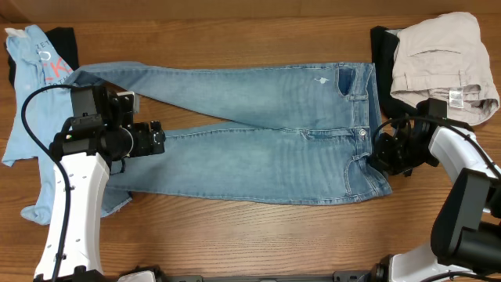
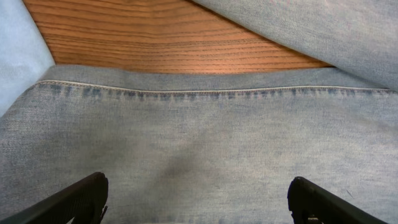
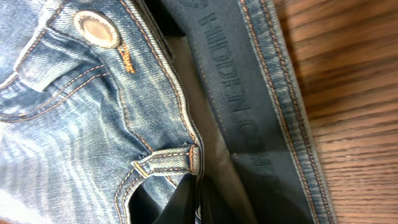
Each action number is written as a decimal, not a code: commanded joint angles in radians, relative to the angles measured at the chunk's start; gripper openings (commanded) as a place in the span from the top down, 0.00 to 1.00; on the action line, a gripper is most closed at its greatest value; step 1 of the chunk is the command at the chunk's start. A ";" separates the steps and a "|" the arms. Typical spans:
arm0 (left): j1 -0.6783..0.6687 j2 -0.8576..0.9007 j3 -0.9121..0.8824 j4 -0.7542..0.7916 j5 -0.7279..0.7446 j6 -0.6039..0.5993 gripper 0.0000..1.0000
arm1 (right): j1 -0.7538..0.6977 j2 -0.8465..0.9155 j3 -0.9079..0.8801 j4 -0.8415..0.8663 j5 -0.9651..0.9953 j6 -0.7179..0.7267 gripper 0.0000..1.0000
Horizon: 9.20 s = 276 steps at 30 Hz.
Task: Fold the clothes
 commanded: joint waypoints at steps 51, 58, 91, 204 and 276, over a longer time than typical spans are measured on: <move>0.119 0.378 0.194 -0.280 -0.257 0.034 0.04 | -0.215 -0.047 0.646 -0.386 0.119 -0.030 0.00; 0.156 0.378 0.202 -0.289 -0.155 -0.038 0.05 | -0.215 -0.047 0.646 -0.388 0.119 -0.030 0.00; 0.252 0.378 0.284 -0.287 -0.368 -0.003 0.96 | -0.204 -0.047 0.645 -0.383 0.103 -0.023 0.00; 0.162 0.792 0.525 0.470 -0.193 0.542 0.23 | -0.068 -0.014 0.637 -0.261 0.106 -0.022 0.03; -0.011 0.758 1.453 -0.846 -0.166 0.026 0.96 | -0.068 -0.014 0.637 -0.302 0.106 -0.023 0.04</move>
